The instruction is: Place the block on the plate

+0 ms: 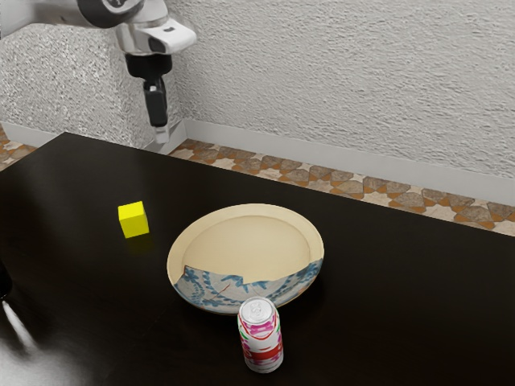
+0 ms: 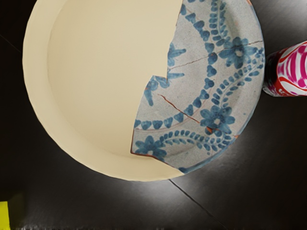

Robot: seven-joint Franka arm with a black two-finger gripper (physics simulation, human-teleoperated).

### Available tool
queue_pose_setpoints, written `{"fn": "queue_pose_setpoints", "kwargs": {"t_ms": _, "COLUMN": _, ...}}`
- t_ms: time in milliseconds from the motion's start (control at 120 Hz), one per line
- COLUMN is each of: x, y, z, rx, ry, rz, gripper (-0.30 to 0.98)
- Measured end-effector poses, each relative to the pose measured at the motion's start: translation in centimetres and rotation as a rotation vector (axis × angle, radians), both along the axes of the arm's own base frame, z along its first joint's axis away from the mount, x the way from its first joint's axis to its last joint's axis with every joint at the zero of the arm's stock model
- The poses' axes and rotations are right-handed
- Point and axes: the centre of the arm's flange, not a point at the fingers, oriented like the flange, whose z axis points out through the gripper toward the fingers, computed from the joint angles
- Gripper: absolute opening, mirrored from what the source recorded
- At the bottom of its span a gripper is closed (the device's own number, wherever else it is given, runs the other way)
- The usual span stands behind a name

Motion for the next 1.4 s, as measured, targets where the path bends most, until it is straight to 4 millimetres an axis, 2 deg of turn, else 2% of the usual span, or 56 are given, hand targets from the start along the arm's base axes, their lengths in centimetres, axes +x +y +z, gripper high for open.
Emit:
{"fn": "queue_pose_setpoints", "kwargs": {"t_ms": 133, "x": 0.5, "y": 0.7, "z": -1.0, "rx": 0.002, "ry": 0.02, "rz": 0.027, "gripper": 0.69}}
{"fn": "queue_pose_setpoints", "kwargs": {"t_ms": 208, "x": 1.3, "y": 0.5, "z": -2.5, "rx": 0.009, "ry": 0.04, "rz": 0.033, "gripper": 0.68}}
{"fn": "queue_pose_setpoints", "kwargs": {"t_ms": 367, "x": 3.5, "y": 5.3, "z": -5.3, "rx": 0.026, "ry": 0.035, "rz": 0.109, "gripper": 0.69}}
{"fn": "queue_pose_setpoints", "kwargs": {"t_ms": 417, "x": 4.6, "y": 6.3, "z": -7.0, "rx": 0.03, "ry": 0.036, "rz": 0.117, "gripper": 0.68}}
{"fn": "queue_pose_setpoints", "kwargs": {"t_ms": 450, "x": 5.1, "y": 7.9, "z": -8.1, "rx": 0.029, "ry": 0.039, "rz": 0.136, "gripper": 0.68}}
{"fn": "queue_pose_setpoints", "kwargs": {"t_ms": 492, "x": 5.4, "y": 11.1, "z": -9.2, "rx": 0.025, "ry": 0.038, "rz": 0.176, "gripper": 0.68}}
{"fn": "queue_pose_setpoints", "kwargs": {"t_ms": 642, "x": 5.2, "y": 20.5, "z": -11.7, "rx": 0.011, "ry": 0.023, "rz": 0.283, "gripper": 0.69}}
{"fn": "queue_pose_setpoints", "kwargs": {"t_ms": 733, "x": 5.1, "y": 23.7, "z": -13.0, "rx": 0.001, "ry": 0.01, "rz": 0.298, "gripper": 0.69}}
{"fn": "queue_pose_setpoints", "kwargs": {"t_ms": 800, "x": 5.2, "y": 25.8, "z": -14.8, "rx": -0.023, "ry": 0.01, "rz": 0.306, "gripper": 0.69}}
{"fn": "queue_pose_setpoints", "kwargs": {"t_ms": 858, "x": 5.7, "y": 27.0, "z": -17.4, "rx": -0.034, "ry": 0.026, "rz": 0.301, "gripper": 0.69}}
{"fn": "queue_pose_setpoints", "kwargs": {"t_ms": 917, "x": 7.3, "y": 27.0, "z": -20.0, "rx": -0.041, "ry": 0.031, "rz": 0.277, "gripper": 0.69}}
{"fn": "queue_pose_setpoints", "kwargs": {"t_ms": 950, "x": 8.2, "y": 26.5, "z": -20.8, "rx": -0.046, "ry": 0.024, "rz": 0.258, "gripper": 0.69}}
{"fn": "queue_pose_setpoints", "kwargs": {"t_ms": 1083, "x": 10.4, "y": 24.4, "z": -21.0, "rx": -0.053, "ry": -0.005, "rz": 0.185, "gripper": 0.69}}
{"fn": "queue_pose_setpoints", "kwargs": {"t_ms": 1225, "x": 12.7, "y": 23.9, "z": -22.1, "rx": -0.043, "ry": -0.017, "rz": 0.131, "gripper": 0.68}}
{"fn": "queue_pose_setpoints", "kwargs": {"t_ms": 1400, "x": 13.2, "y": 23.3, "z": -24.3, "rx": -0.065, "ry": 0.002, "rz": 0.098, "gripper": 0.68}}
